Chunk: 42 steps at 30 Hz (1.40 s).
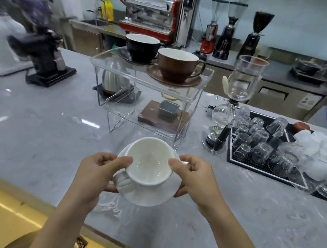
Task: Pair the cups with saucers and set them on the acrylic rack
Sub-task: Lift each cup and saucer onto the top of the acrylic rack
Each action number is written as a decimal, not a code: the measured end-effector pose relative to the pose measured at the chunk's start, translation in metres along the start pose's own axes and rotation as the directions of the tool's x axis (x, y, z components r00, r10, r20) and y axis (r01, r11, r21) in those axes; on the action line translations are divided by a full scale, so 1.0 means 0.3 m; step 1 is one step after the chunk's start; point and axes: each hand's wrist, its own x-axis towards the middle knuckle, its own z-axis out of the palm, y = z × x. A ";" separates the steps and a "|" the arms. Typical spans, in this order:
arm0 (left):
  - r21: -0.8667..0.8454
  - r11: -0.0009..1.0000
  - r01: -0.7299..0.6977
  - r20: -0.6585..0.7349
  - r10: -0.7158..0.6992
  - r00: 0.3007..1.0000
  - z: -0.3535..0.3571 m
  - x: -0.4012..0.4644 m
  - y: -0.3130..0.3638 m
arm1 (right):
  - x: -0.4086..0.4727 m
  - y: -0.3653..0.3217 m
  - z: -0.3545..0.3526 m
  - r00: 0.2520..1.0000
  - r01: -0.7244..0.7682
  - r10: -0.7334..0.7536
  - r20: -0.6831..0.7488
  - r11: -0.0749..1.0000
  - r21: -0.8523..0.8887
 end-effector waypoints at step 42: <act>0.065 0.992 -0.112 -0.213 0.123 0.969 0.117 0.790 0.268 | 0.688 -0.200 0.388 0.869 0.038 0.140 -0.474 0.937 0.348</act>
